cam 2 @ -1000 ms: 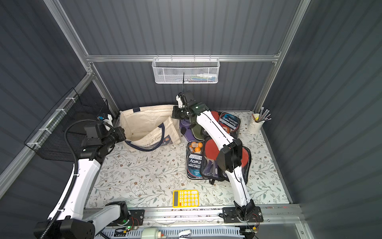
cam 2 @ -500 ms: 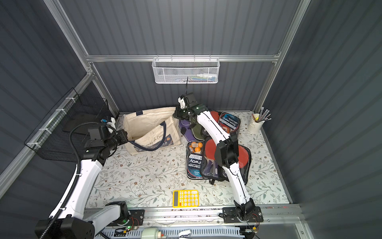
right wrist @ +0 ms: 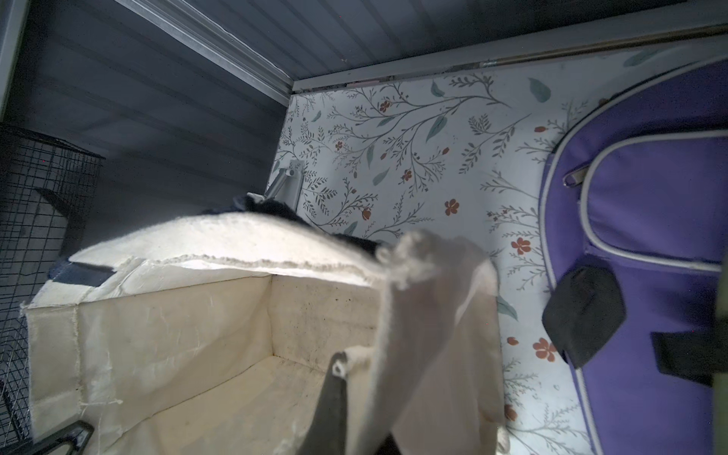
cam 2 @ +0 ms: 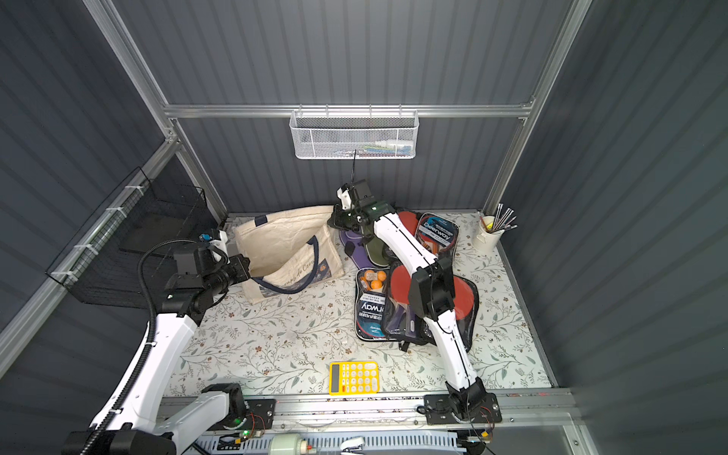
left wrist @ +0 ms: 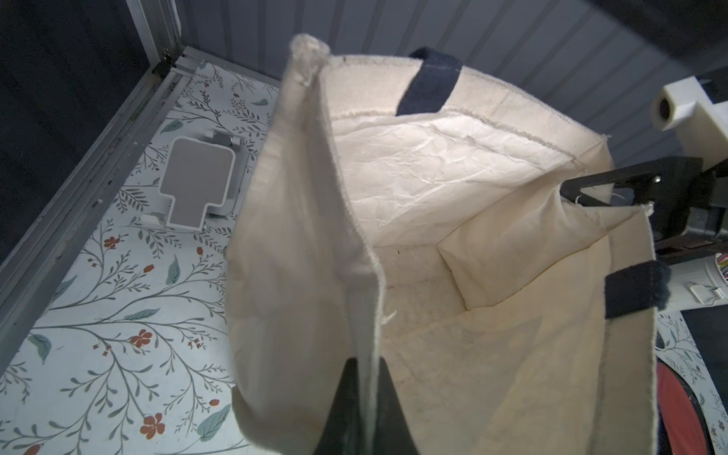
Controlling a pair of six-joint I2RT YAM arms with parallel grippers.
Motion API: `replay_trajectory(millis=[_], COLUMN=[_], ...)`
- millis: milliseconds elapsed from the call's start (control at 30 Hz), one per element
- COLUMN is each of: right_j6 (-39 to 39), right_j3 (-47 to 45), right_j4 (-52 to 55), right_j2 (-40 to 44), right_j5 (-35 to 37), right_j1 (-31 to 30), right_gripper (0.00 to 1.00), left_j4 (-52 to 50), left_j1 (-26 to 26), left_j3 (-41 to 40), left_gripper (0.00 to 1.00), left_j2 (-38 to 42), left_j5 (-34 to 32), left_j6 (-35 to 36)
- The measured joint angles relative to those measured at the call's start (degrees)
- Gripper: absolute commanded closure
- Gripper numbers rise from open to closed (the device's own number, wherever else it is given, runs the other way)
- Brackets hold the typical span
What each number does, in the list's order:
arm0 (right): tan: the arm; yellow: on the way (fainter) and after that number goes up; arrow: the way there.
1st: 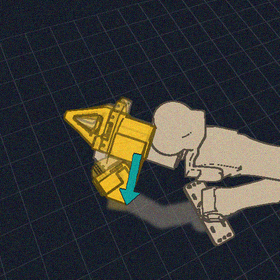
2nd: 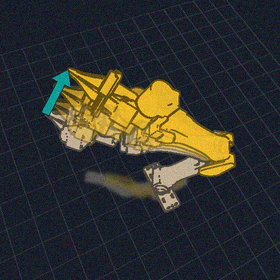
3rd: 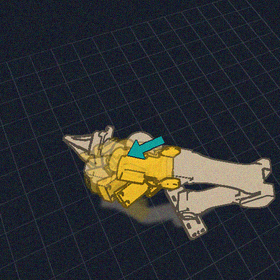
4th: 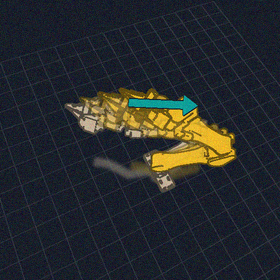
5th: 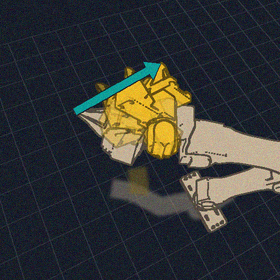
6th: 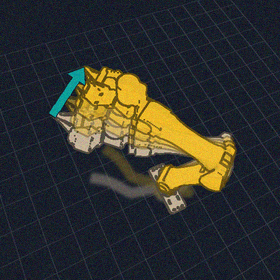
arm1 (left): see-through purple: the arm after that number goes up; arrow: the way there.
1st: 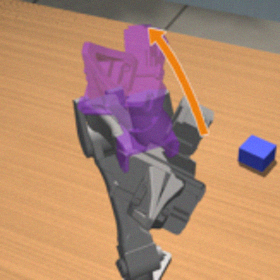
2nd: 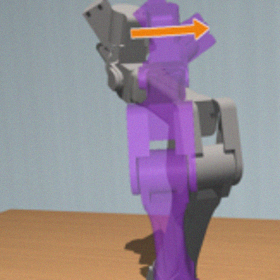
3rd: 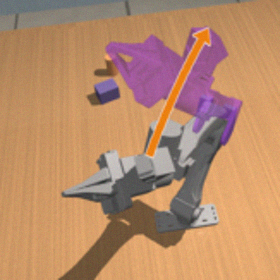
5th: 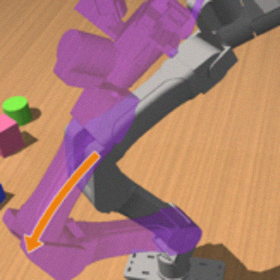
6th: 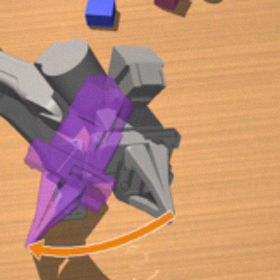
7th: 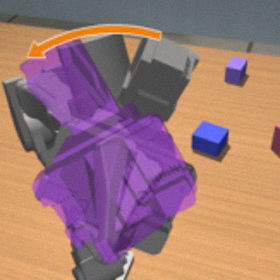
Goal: Remove the ping pong set from the canvas bag
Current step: Place the canvas bag at the center of the board.
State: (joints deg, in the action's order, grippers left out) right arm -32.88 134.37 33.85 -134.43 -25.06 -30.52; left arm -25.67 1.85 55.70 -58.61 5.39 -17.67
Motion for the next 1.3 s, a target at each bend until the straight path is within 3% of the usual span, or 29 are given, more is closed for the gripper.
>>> replay_trajectory(millis=[233, 533, 800, 1000, 1100, 1133, 1300], right_j6=[0.2, 0.4, 0.4, 0.5, 0.5, 0.4, 0.4], right_j3=[-2.9, -0.3, 0.0, -0.2, -0.8, -1.1, -2.9], right_j4=[0.0, 2.0, 2.2, 1.9, 1.4, 1.3, 0.7], right_j2=[2.5, 2.8, 2.8, 2.8, 2.8, 2.8, 2.8], right_j5=[0.7, 1.8, 2.5, 2.6, 2.6, 2.6, 2.6], right_j1=[0.0, 0.2, 0.2, 0.2, 0.2, 0.2, 0.2], right_gripper=[1.00, 1.00, 0.81, 0.72, 0.67, 0.64, 0.56], left_j4=[-0.3, -0.5, -1.4, -1.8, -1.8, -1.7, -1.7], left_j1=[0.1, 0.5, 0.9, 0.9, 0.9, 0.9, 0.9], left_j3=[-0.1, -0.1, 0.0, 0.0, 0.0, 0.0, 0.1], left_gripper=[1.00, 1.00, 1.00, 1.00, 0.72, 0.53, 0.28], left_j2=[0.0, 0.0, -0.1, -0.3, -0.4, -0.4, -0.4], left_j5=[0.0, 1.2, 2.0, 1.9, 1.8, 1.7, 1.3], left_j6=[0.0, 0.0, 0.0, 0.0, 0.4, 0.7, 0.7])
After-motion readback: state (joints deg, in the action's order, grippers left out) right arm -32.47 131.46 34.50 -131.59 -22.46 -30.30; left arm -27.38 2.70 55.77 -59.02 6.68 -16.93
